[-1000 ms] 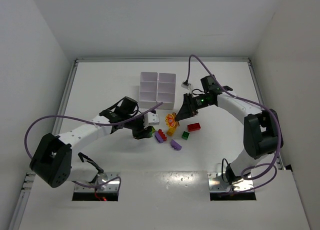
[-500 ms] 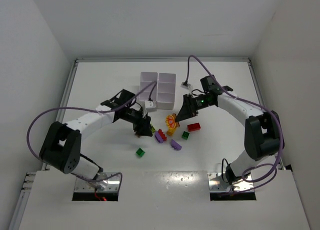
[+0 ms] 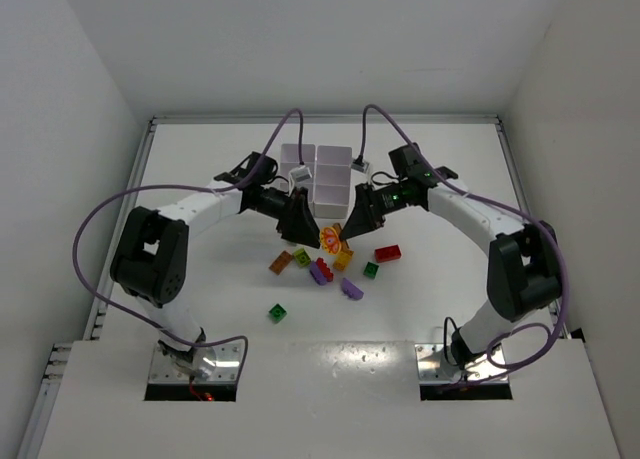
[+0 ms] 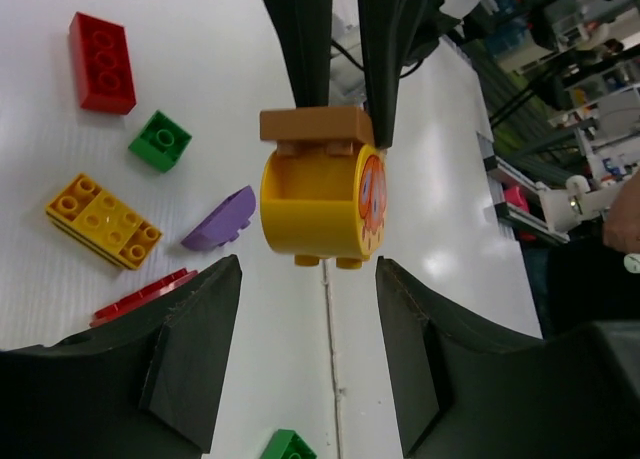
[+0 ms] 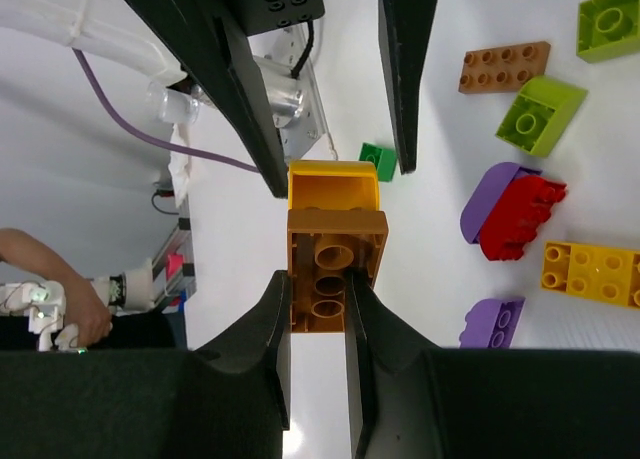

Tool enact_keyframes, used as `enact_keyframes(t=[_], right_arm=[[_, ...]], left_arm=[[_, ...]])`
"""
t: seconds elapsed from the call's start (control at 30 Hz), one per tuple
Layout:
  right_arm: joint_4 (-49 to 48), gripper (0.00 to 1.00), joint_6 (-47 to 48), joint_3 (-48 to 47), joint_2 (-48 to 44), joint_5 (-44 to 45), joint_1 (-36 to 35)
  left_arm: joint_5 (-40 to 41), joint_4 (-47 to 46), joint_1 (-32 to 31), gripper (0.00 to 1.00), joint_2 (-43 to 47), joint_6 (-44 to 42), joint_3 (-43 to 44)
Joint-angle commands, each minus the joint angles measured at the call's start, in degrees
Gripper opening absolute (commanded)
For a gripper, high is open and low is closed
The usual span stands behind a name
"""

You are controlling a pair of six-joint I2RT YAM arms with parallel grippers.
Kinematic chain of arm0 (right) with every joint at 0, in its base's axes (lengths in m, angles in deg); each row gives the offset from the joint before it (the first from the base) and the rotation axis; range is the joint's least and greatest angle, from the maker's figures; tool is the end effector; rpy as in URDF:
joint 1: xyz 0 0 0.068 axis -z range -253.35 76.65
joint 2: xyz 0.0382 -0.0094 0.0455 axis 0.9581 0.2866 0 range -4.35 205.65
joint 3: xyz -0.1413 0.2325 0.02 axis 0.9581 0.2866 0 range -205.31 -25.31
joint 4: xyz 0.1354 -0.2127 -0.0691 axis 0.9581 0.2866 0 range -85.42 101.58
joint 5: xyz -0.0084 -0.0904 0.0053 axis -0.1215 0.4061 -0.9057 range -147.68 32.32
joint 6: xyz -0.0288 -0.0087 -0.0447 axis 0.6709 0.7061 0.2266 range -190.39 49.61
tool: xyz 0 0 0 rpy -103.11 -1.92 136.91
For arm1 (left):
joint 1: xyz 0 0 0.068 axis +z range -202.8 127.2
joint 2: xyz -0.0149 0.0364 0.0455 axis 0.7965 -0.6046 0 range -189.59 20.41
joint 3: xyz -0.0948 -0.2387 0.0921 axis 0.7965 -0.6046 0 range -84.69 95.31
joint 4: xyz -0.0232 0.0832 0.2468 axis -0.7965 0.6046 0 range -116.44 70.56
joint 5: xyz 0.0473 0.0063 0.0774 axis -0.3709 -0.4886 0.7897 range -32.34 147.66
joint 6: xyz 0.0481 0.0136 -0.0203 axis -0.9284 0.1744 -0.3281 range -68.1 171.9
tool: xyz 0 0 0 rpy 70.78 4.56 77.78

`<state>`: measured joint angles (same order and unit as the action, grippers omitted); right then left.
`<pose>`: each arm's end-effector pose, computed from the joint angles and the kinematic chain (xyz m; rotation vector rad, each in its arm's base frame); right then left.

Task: Sort the legos into containers by color

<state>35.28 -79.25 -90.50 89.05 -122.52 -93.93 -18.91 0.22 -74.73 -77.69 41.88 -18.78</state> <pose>0.2938 0.1447 0.2378 -0.6730 2.3653 1.6588 0.3016 -0.1588 0.2247 1.0588 1.9595 -1.7705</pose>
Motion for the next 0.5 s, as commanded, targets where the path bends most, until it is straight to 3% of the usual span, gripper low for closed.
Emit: enact_keyframes(t=[0.0, 0.27, 0.33, 0.37, 0.43, 0.47], right_arm=[[-2.7, 0.00, 0.6, -3.2, 1.0, -2.4, -1.0], [-3.7, 0.00, 0.6, -4.9, 2.2, -2.4, -2.3], [-3.7, 0.00, 0.6, -4.9, 2.7, -1.9, -2.8], [-3.7, 0.00, 0.6, -4.9, 2.7, -1.9, -2.8], [-4.2, 0.00, 0.6, -4.9, 2.7, -1.3, -2.8], [-4.2, 0.00, 0.6, -4.9, 2.7, -1.3, -2.8]], left_arm=[[-6.9, 0.8, 0.0, 0.62, -0.5, -0.2, 2.7], [-7.7, 3.1, 0.0, 0.62, -1.0, -1.9, 3.9], [-7.7, 3.7, 0.0, 0.51, -1.6, -1.9, 4.4], [-7.7, 3.7, 0.5, 0.40, -1.6, -2.5, 4.4], [-7.7, 4.2, 0.5, 0.28, -1.6, -2.5, 4.4], [-7.7, 4.2, 0.5, 0.18, -1.6, -3.2, 4.4]])
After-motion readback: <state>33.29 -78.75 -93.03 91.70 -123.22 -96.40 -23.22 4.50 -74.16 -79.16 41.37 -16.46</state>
